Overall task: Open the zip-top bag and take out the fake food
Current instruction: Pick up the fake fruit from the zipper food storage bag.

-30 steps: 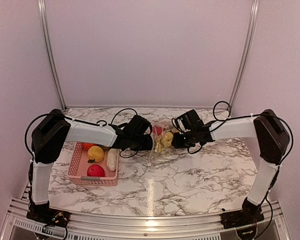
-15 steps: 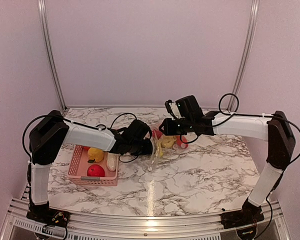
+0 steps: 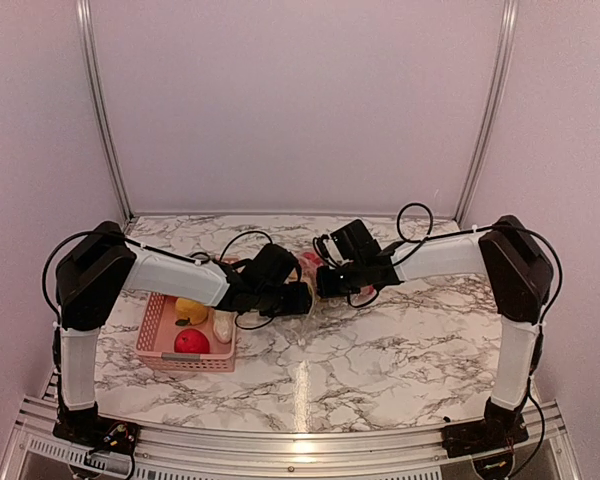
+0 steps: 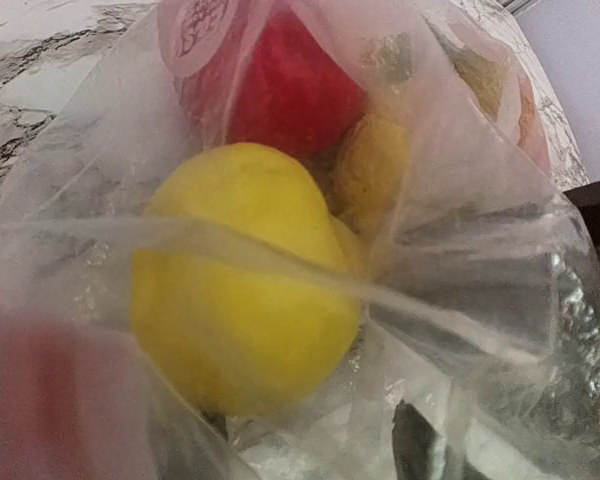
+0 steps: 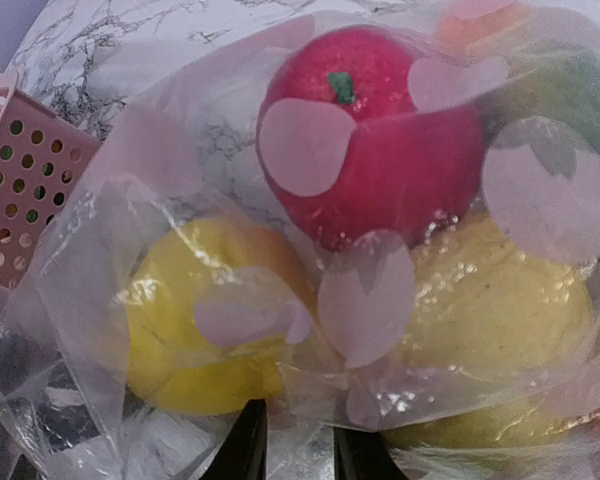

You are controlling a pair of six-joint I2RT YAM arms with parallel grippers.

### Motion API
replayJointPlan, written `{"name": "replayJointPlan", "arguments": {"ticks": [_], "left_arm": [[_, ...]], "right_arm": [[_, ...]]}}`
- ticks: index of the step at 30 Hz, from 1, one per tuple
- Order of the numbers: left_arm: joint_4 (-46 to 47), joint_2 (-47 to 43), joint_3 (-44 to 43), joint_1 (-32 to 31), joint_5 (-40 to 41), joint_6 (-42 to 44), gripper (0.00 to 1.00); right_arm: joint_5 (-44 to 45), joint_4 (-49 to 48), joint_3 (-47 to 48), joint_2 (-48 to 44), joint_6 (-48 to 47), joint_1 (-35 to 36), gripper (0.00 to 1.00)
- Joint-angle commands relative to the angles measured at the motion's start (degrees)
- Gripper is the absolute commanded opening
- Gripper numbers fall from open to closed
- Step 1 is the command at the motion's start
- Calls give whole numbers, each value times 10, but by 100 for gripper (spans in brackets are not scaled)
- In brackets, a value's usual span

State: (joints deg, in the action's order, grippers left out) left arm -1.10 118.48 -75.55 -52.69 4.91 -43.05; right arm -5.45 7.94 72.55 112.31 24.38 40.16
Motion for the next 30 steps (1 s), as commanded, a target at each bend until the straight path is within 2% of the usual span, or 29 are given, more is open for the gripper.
{"name": "replayJointPlan", "arguments": {"ticks": [1, 9, 19, 30], "left_arm": [[-7, -13, 3, -4, 9, 5, 59], [-63, -31, -13, -2, 91, -5, 71], [-88, 21, -99, 9, 100, 13, 81], [-124, 101, -181, 26, 116, 26, 76]], "right_arm": [[12, -12, 4, 11, 7, -9, 22], [12, -16, -22, -8, 4, -31, 22], [0, -12, -31, 1, 0, -41, 22], [-6, -14, -44, 3, -3, -45, 21]]}}
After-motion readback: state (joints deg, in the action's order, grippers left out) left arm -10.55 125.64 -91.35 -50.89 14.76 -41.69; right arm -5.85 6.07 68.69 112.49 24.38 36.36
